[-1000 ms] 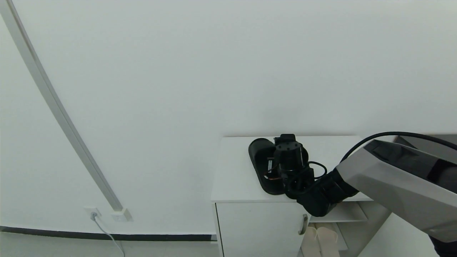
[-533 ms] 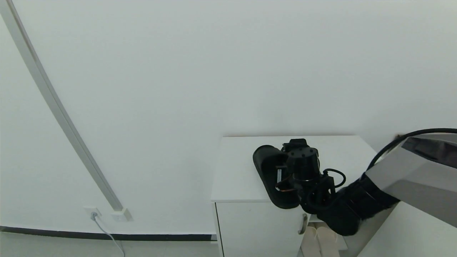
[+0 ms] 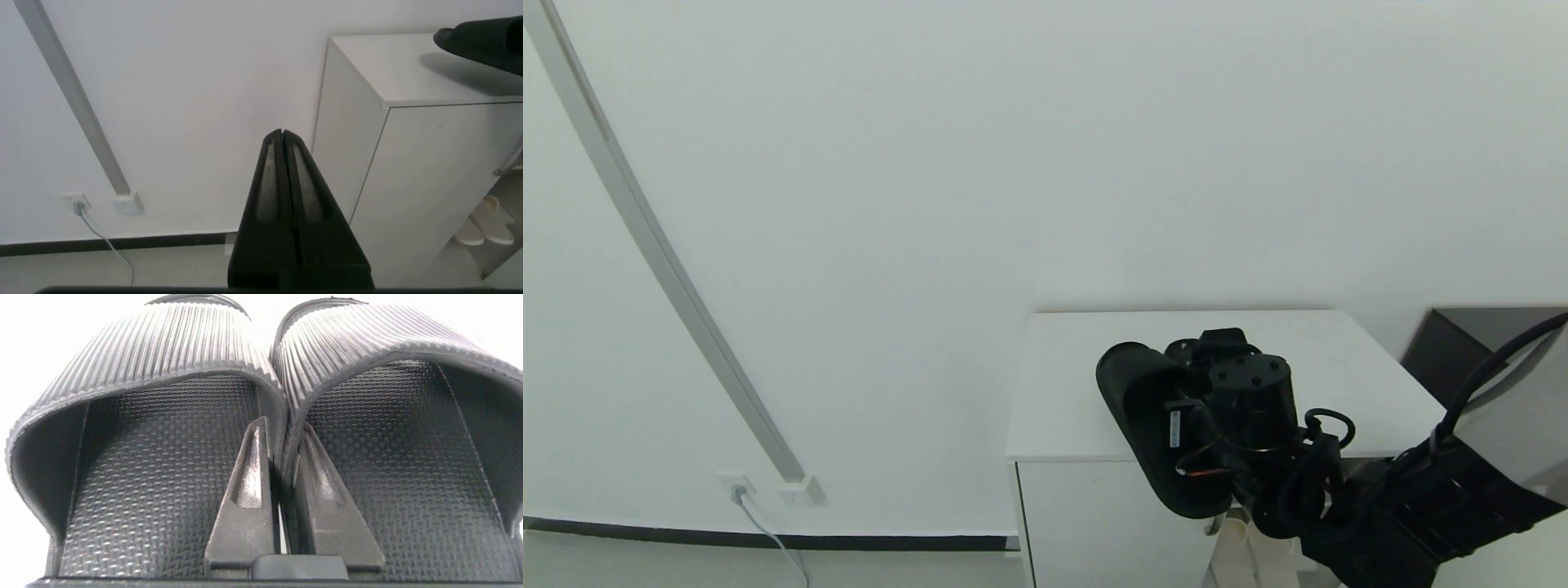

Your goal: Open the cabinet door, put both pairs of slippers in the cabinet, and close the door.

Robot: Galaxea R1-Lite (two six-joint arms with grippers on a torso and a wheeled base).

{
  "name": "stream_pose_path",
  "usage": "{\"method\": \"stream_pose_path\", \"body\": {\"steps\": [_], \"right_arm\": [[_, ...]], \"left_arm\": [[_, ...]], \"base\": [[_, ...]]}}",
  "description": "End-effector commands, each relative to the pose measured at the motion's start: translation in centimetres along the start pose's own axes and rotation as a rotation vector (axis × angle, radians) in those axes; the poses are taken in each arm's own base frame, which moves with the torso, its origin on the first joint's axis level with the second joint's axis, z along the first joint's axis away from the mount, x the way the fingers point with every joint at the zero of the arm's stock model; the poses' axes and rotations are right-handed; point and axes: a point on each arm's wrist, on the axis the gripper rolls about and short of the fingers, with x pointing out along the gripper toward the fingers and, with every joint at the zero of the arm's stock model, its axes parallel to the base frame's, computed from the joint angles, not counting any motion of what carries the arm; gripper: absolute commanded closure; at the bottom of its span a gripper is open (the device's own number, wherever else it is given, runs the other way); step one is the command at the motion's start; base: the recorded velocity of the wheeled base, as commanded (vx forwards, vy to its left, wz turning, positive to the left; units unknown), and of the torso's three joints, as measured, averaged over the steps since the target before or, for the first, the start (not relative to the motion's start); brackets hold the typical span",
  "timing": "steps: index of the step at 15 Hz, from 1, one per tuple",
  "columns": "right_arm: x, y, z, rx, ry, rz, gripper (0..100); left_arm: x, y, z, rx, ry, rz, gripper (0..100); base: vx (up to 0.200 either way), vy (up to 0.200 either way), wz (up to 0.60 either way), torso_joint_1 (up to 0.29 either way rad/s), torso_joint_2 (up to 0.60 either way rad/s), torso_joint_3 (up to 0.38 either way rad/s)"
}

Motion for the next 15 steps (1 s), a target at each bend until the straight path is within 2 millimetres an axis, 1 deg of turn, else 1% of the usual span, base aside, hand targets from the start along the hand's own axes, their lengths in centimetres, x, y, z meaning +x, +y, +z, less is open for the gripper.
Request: {"method": "stream_pose_path", "body": {"steps": [1, 8, 10, 15], "right_arm": [[-0.17, 0.06, 0.13, 0.001, -0.003, 0.004, 100], [-0.38, 0.12, 0.22, 0.0, -0.007, 0.002, 100], [-0.6, -0.05, -0.13, -0.009, 0.004, 0.001, 100], [-0.68, 0.03, -0.1, -0.011, 0.003, 0.004, 100]], "left_arm": [[0.01, 0.0, 0.0, -0.001, 0.001, 0.0, 100], [0.01, 0.0, 0.0, 0.002, 0.001, 0.0, 100], [0.01, 0.0, 0.0, 0.002, 0.001, -0.002, 100], [0.01, 0.0, 0.0, 0.0, 0.001, 0.0, 100]], "base": [[-0.2, 0.0, 0.0, 0.002, 0.0, 0.002], [-0.2, 0.0, 0.0, 0.001, 0.0, 0.004], [0.0, 0.0, 0.0, 0.0, 0.0, 0.0], [0.0, 0.0, 0.0, 0.0, 0.0, 0.0]]}}
